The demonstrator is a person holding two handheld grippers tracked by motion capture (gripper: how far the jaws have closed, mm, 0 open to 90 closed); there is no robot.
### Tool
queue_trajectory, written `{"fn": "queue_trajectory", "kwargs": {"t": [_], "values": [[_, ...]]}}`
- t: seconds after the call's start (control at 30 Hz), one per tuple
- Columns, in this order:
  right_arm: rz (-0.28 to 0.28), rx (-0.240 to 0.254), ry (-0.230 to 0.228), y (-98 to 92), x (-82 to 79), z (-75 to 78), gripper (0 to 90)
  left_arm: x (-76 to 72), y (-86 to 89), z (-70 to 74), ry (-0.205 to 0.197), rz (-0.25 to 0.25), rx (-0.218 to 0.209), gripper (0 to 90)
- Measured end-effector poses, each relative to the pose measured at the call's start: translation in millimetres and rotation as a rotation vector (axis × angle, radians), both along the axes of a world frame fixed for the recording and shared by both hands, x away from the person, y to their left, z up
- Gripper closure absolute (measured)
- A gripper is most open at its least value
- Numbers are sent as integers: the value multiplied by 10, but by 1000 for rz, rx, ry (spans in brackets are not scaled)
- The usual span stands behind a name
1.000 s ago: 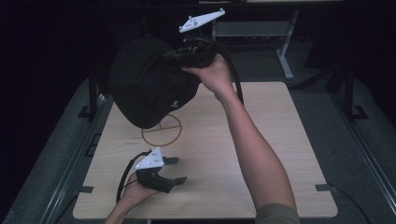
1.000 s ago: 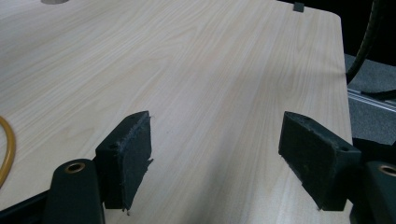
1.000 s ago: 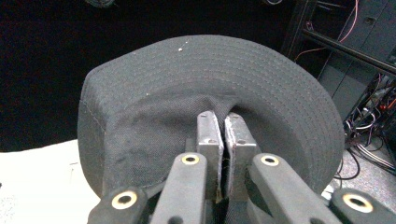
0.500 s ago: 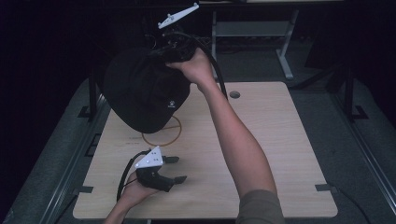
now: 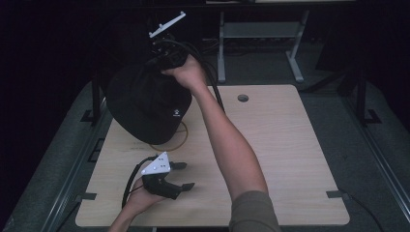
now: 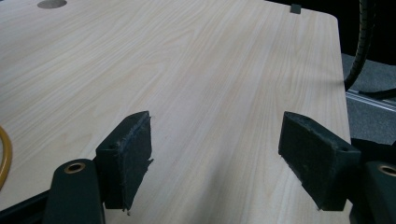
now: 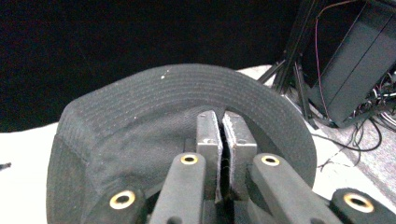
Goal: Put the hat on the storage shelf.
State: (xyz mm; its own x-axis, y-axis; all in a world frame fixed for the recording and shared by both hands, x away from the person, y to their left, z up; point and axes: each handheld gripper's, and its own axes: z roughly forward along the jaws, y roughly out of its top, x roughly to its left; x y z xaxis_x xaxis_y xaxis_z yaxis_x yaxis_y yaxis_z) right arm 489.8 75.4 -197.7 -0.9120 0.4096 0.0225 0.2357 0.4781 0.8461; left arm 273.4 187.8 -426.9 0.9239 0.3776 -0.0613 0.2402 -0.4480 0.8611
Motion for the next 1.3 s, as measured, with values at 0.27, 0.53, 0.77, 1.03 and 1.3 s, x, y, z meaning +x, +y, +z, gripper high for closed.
{"fn": "queue_trajectory", "kwargs": {"t": [0.27,0.53,0.77,1.03,1.3], "values": [[20,-14,37,164,-14,-120,488,-25,-31,-5,3,-22,22,251],[-45,84,39,-410,-104,-159,400,-40,-47,0,6,-22,13,251],[-63,153,42,-769,-229,-209,353,-58,-12,12,11,-10,6,250],[-88,181,46,-1032,-335,-255,320,-61,-14,3,11,-12,8,250],[-126,189,41,-1357,-451,-300,288,-56,-24,-13,15,-12,19,249]]}}
